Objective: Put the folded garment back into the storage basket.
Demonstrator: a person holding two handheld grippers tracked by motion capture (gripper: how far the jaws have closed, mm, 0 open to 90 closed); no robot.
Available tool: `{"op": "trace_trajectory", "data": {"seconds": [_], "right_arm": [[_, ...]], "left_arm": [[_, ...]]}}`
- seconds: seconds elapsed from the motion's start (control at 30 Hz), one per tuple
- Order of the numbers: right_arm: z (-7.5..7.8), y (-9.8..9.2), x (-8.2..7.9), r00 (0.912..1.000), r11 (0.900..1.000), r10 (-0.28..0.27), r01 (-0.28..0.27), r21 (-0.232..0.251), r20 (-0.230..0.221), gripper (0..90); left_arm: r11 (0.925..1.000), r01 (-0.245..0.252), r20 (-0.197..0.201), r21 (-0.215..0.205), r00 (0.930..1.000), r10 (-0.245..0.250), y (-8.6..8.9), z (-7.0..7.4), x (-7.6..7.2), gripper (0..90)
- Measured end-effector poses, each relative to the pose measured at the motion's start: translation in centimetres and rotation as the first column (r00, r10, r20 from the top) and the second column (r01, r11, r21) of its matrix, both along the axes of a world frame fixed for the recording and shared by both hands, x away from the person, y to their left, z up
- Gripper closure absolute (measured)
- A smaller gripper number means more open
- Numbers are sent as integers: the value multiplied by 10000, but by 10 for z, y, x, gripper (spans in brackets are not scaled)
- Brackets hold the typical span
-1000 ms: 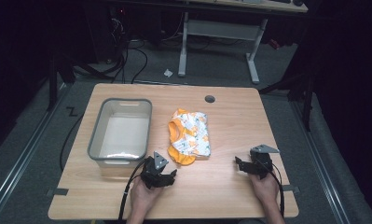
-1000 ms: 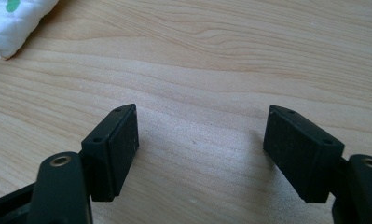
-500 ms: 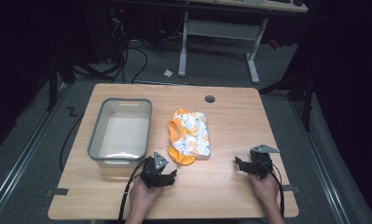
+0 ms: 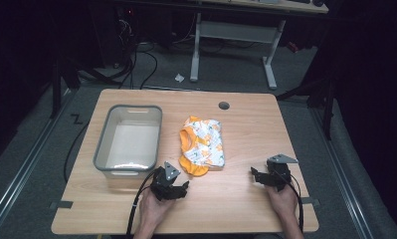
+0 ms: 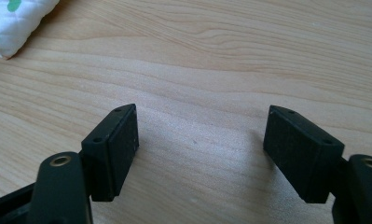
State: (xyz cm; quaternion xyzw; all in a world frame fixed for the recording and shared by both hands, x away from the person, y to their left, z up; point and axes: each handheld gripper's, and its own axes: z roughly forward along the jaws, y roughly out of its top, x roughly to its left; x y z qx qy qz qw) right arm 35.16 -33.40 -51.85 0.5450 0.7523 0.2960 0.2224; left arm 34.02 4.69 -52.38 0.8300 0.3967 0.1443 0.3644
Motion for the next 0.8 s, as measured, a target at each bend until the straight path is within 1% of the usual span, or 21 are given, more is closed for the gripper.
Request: {"op": "trace_trajectory", "data": {"seconds": [0.07,0.17,0.23,0.37,0.43,0.47,0.5,0.53,0.57,0.67,0.8], "right_arm": [[0,0,0,10000,10000,5,-5,2,0,267],[0,0,0,10000,10000,15,-15,2,6,267],[0,0,0,10000,10000,21,-21,1,6,267],[0,0,0,10000,10000,32,-32,-1,2,267],[0,0,0,10000,10000,38,-38,-3,4,267],[0,0,0,10000,10000,37,-37,-3,3,267],[0,0,0,10000,10000,37,-37,-3,3,267],[0,0,0,10000,10000,35,-35,-3,4,267],[0,0,-1,10000,10000,22,-22,7,-5,267],[0,0,-1,10000,10000,24,-24,6,-4,267],[0,0,-1,10000,10000,24,-24,10,-12,267]], "left_arm": [[10000,29,-10,-87,10000,-29,0,0,0,293],[9989,172,-163,-440,9997,-179,1,1,1,310],[9984,270,-271,-503,9992,-283,1,1,1,316],[9975,406,-228,-577,9989,-419,1,4,1,324],[9945,479,-182,-927,9986,-498,3,9,1,324],[9919,467,-293,-1180,9983,-505,4,11,1,329],[9919,467,-293,-1180,9983,-505,4,11,1,341],[9869,428,-515,-1556,9974,-513,5,13,3,342],[9868,449,-572,-1555,9969,-544,6,14,3,341],[9881,462,-585,-1468,9968,-553,4,15,4,334],[9880,496,-595,-1464,9965,-588,0,18,5,319]]}}
